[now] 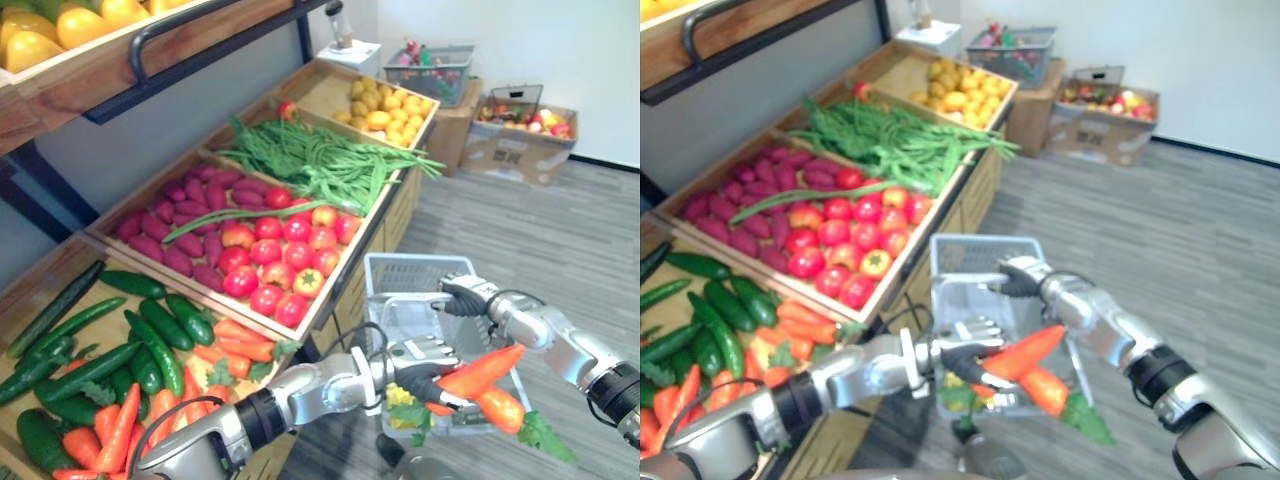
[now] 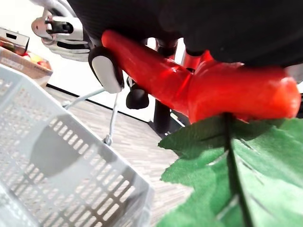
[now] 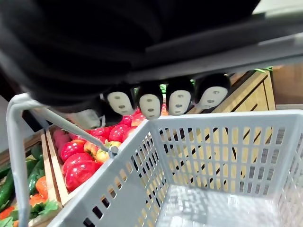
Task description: Pick vegetable in the basket
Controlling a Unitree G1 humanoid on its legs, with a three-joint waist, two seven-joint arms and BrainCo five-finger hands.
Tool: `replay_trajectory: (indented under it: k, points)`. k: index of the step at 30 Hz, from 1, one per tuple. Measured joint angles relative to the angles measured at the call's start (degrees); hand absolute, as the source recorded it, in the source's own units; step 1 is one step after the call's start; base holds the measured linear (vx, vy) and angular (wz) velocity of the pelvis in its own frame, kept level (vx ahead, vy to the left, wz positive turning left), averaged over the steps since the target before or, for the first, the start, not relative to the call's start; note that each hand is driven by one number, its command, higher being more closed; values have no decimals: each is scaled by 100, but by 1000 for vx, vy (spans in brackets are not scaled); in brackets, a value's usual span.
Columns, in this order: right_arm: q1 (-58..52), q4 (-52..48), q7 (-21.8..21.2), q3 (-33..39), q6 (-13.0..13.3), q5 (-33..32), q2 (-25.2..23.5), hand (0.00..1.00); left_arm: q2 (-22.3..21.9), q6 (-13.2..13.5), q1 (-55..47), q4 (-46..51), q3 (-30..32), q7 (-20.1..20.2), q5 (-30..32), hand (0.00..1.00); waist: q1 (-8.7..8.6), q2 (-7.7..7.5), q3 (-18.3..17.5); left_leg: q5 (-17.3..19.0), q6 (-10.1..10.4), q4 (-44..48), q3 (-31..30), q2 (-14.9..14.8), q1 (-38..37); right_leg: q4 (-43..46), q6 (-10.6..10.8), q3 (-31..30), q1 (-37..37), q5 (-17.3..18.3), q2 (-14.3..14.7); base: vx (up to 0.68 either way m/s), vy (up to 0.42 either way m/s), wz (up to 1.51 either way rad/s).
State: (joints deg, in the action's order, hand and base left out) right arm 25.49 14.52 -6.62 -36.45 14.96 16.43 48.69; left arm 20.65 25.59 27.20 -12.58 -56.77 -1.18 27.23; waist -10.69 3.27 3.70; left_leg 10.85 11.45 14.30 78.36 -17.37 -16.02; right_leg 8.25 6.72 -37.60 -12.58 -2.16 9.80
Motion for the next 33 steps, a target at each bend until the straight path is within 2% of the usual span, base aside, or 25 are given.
replay_trajectory:
  k: [8, 13, 16, 21, 29, 30, 32, 33]
  points:
    - [-4, -338, -262, -2, -64, -424, 303, 100, -482, -132, 13, -770, 4, 134, 0, 100, -22, 5, 38, 6, -7, 103, -12, -107, 0, 24, 20, 102, -9, -14, 22, -51, -39, 2]
    - [-222, -921, -350, 19, -81, -816, 406, 100, -694, -220, 35, -1253, 62, 125, 61, 100, -13, -13, 53, 31, 18, 93, -33, -104, 101, -176, 32, 101, -8, -82, -42, -22, -15, 2]
    - [-275, -963, -477, 18, -97, -1023, 409, 100, -798, -141, 37, -1495, 89, 68, 159, 100, -8, -15, 54, 29, 15, 17, -29, -40, 107, -235, 5, 86, 2, -120, -75, 0, 0, 0]
    - [-296, -961, -560, 19, -322, -1142, 427, 100, -1151, -108, 112, -2204, 212, -101, 369, 100, -25, -39, 70, 27, 11, -144, -15, 116, 97, -259, 23, -15, -1, -138, -122, -20, 9, -7]
    - [-448, -962, -722, 236, -456, -1859, 279, 100, -1414, -109, 370, -3112, 378, -390, 1089, 100, -41, -45, 201, -32, -42, -457, -81, 408, 117, -422, 94, -52, 27, -182, -302, -61, -15, 1]
    - [-500, -965, -737, 239, -460, -1930, 259, 100, -1414, -109, 397, -3194, 401, -420, 1191, 0, -45, -39, 232, -40, -55, -507, -107, 451, 126, -438, 102, -50, 27, -187, -332, -49, -35, 6]
    - [-615, -1122, -822, 254, -461, -2139, 248, 100, -1483, -354, 427, -3508, 594, -389, 1238, 0, -77, -40, 276, -49, -68, -539, -226, 499, 174, -481, 126, -40, 21, -202, -383, -49, -42, 7]
    - [-762, -1417, -906, 253, -461, -2251, 195, 100, -1553, -662, 463, -3902, 814, -390, 1242, 0, -83, -63, 304, -52, -73, -572, -234, 526, 195, -524, 162, -39, 13, -229, -405, -39, -40, 2]
